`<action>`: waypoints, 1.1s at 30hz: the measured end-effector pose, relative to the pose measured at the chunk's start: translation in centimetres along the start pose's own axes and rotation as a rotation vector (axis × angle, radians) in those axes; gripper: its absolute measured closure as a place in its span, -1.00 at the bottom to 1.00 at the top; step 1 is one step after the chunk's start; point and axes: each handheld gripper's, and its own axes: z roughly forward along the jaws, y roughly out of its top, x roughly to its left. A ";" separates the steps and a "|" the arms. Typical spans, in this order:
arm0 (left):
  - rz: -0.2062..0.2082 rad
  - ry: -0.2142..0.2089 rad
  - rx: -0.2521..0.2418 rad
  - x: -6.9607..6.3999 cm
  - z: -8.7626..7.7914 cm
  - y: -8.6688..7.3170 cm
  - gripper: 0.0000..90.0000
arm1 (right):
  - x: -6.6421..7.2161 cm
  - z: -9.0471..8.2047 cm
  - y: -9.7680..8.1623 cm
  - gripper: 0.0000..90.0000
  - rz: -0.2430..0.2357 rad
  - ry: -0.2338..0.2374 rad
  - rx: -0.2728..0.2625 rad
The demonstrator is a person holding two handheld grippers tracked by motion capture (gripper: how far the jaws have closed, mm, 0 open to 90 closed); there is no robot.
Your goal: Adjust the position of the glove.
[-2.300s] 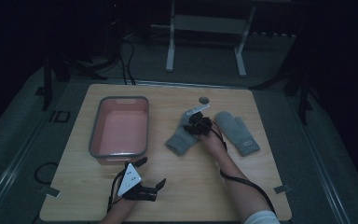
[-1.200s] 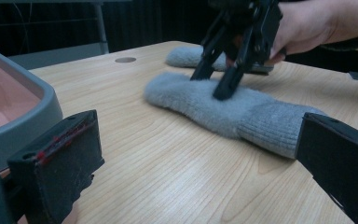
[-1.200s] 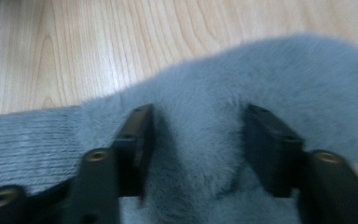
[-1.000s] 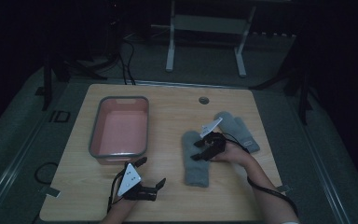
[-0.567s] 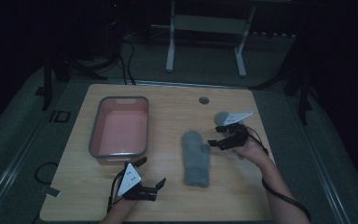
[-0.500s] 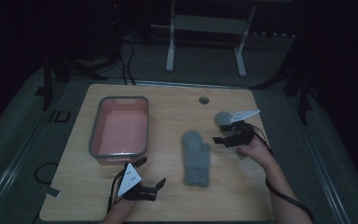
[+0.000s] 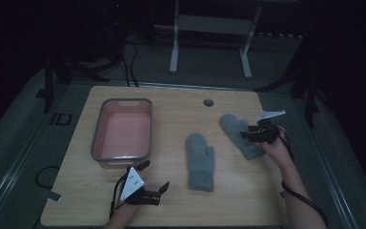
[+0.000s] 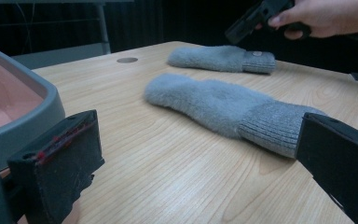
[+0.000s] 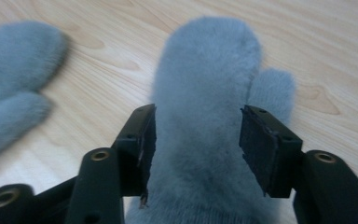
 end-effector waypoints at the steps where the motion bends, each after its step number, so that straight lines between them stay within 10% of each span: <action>1: -0.002 0.001 -0.001 0.0 0.0 0.0 -0.98 | -0.1 0.5 -0.1 0.02 0.002 -0.002 0.013; 12: -0.007 0.000 -0.003 0.0 0.0 0.0 -0.98 | 0.1 3.3 -1.3 0.11 -0.036 -0.005 0.084; 15: -0.005 -0.001 -0.005 0.0 0.0 0.0 -0.98 | 0.8 3.3 -1.8 0.44 -0.051 -0.044 0.060; 19: -0.002 -0.001 -0.005 0.0 0.0 0.0 -0.98 | 2.0 3.0 -2.0 0.77 0.022 -0.104 0.037; 24: 0.002 -0.004 -0.006 0.0 0.0 0.0 -0.98 | 5.1 0.2 -2.1 0.79 0.205 -0.195 -0.048; 33: 0.009 0.000 -0.004 -0.1 0.0 0.0 -0.98 | 9.3 -4.2 -4.6 0.78 0.357 -0.331 -0.076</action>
